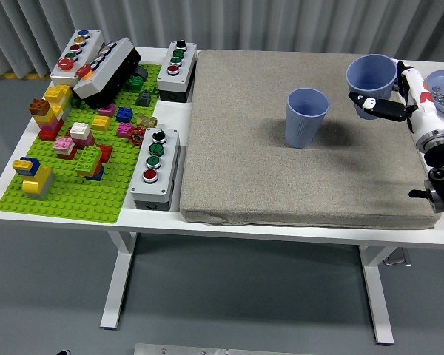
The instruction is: Pick cup pour cup place
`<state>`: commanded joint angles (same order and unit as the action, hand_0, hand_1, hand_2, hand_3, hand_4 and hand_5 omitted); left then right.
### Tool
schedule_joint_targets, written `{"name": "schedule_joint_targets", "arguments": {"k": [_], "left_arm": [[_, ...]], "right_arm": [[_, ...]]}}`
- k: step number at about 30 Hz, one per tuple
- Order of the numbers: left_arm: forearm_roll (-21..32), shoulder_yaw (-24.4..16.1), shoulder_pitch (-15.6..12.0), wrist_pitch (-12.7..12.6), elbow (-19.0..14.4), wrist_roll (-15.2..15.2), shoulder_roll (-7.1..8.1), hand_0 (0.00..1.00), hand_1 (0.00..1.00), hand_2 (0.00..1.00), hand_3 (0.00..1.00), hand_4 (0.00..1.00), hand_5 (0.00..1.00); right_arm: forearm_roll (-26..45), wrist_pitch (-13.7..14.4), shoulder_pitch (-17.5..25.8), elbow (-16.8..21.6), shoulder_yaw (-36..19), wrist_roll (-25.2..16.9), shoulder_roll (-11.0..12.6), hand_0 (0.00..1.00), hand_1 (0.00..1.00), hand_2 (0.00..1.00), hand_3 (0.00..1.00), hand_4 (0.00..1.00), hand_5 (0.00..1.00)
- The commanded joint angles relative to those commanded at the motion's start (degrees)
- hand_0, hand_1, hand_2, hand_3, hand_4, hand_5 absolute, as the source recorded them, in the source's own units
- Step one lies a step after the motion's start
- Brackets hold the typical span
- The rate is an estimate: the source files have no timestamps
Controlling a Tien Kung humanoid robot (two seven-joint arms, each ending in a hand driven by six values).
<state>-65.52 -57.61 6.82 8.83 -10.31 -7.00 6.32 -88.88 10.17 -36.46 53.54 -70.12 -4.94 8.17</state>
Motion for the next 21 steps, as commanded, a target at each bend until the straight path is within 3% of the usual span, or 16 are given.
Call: {"name": "schedule_joint_targets", "arguments": {"k": [10, 21], "left_arm": [[0.1, -0.1, 0.0, 0.0, 0.0, 0.1, 0.03, 0.805, 0.753, 0.818, 0.721, 0.517, 0.998], [0.2, 0.0, 0.1, 0.0, 0.0, 0.1, 0.09, 0.806, 0.752, 0.818, 0.722, 0.517, 0.998]], "right_arm": [[-13.7, 2.8, -1.1, 1.4, 3.6, 2.6, 0.1, 0.778, 0.642, 0.53, 0.645, 0.774, 0.245], [-20.1, 5.5, -1.5, 3.7, 6.0, 4.4, 0.3, 0.782, 0.644, 0.528, 0.642, 0.771, 0.244]]}}
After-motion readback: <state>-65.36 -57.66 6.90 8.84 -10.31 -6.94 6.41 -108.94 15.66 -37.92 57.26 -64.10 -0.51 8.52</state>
